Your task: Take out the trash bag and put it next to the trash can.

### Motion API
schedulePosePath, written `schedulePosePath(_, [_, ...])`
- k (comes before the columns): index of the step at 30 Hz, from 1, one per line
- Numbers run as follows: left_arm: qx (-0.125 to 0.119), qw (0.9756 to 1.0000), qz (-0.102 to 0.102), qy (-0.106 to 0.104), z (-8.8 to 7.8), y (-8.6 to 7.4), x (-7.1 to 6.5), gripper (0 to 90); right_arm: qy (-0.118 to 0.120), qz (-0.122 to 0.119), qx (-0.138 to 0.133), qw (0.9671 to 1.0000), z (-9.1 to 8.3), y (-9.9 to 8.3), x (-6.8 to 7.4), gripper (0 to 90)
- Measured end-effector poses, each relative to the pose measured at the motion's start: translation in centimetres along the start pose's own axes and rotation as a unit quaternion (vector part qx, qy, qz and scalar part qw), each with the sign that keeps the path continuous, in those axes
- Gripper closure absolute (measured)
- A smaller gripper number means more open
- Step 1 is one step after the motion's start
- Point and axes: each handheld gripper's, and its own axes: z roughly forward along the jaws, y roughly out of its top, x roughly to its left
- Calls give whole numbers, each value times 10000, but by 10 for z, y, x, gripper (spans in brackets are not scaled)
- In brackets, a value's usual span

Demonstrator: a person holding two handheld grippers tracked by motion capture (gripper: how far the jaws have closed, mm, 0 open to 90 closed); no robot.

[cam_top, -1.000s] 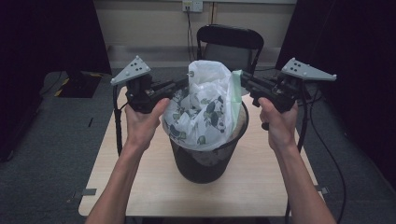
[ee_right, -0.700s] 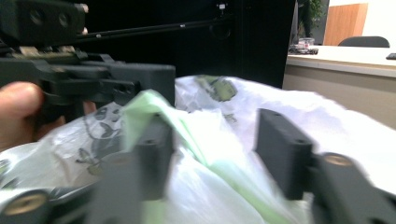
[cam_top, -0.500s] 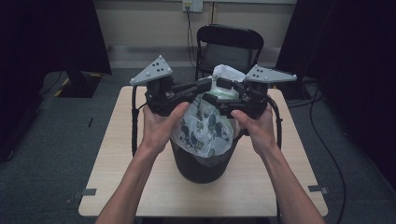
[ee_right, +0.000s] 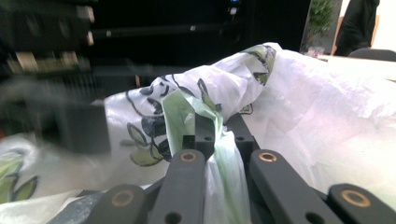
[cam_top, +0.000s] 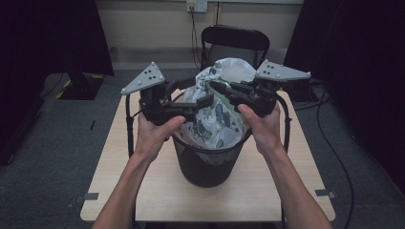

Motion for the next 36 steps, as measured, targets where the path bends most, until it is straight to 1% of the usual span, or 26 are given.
schedulePosePath(1, [253,9997,29,-2,8,-6,1,175,-2,23,-84,10000,-2,4,1,870])
schedulePosePath(5, [447,9990,75,-10,20,-10,-2,187,107,64,-177,9998,-1,9,5,871])
schedulePosePath(6, [524,9986,112,-5,26,-12,-4,274,189,74,-193,9996,-1,10,9,871])
schedulePosePath(7, [524,9986,112,-5,26,-12,-4,290,189,74,-193,9996,-1,10,9,871])
schedulePosePath(10, [606,9979,197,-100,35,-14,-4,474,363,151,-224,9990,-1,7,11,872])
schedulePosePath(11, [642,9976,248,-119,37,-14,-5,474,363,151,-224,9990,-1,7,11,872])
schedulePosePath(12, [611,9975,292,-214,39,-15,-7,694,393,161,-190,9989,-1,5,10,872])
schedulePosePath(14, [630,9974,314,-166,40,-16,-8,836,373,158,-192,9990,-2,3,10,863])
schedulePosePath(15, [626,9975,290,-177,40,-16,-8,863,348,172,-212,9990,-3,3,9,818])
schedulePosePath(16, [622,9975,303,-128,40,-17,-7,872,234,210,-231,9992,-5,2,9,714])
schedulePosePath(17, [622,9975,303,-128,40,-17,-7,876,234,210,-231,9992,-5,2,9,714])
schedulePosePath(18, [615,9978,234,-52,38,-18,-5,878,-92,168,-210,9996,-10,3,9,495])
schedulePosePath(19, [606,9980,184,-40,35,-18,-2,878,-92,168,-210,9996,-10,3,9,495])
schedulePosePath(20, [589,9981,164,-22,33,-17,1,879,-304,193,-118,9993,-15,3,7,357])
schedulePosePath(21, [585,9982,150,18,30,-17,4,879,-304,193,-118,9993,-15,3,7,357])
schedulePosePath(22, [576,9982,132,32,27,-16,5,880,-356,214,-55,9991,-21,1,4,227])
schedulePosePath(24, [499,9987,95,33,19,-11,9,880,-432,165,-88,9989,-27,-1,0,143])
schedulePosePath(28, [443,9989,154,36,15,-4,7,880,-398,156,23,9991,-29,-4,-7,124])
schedulePosePath(29, [366,9991,198,38,12,2,5,880,-479,57,99,9988,-28,-6,-10,131])
schedulePosePath(30, [366,9991,198,38,12,2,5,880,-479,57,99,9988,-28,-6,-10,131])
schedulePosePath(31, [251,9995,198,-24,9,8,5,880,-285,77,234,9993,-24,-10,-15,142])
schedulePosePath(32, [183,9996,208,10,7,11,4,880,-244,84,301,9992,-23,-11,-16,148])
schedulePosePath(33, [159,9996,239,37,6,13,3,880,-116,135,348,9992,-20,-15,-18,147])
schedulePosePath(34, [159,9996,239,37,6,13,3,880,-116,135,348,9992,-20,-15,-18,147])
schedulePosePath(35, [194,9994,291,75,7,15,2,880,55,230,317,9992,-18,-17,-19,146])
schedulePosePath(36, [173,9996,227,-50,9,16,2,880,554,500,251,9969,-13,-21,-22,142])
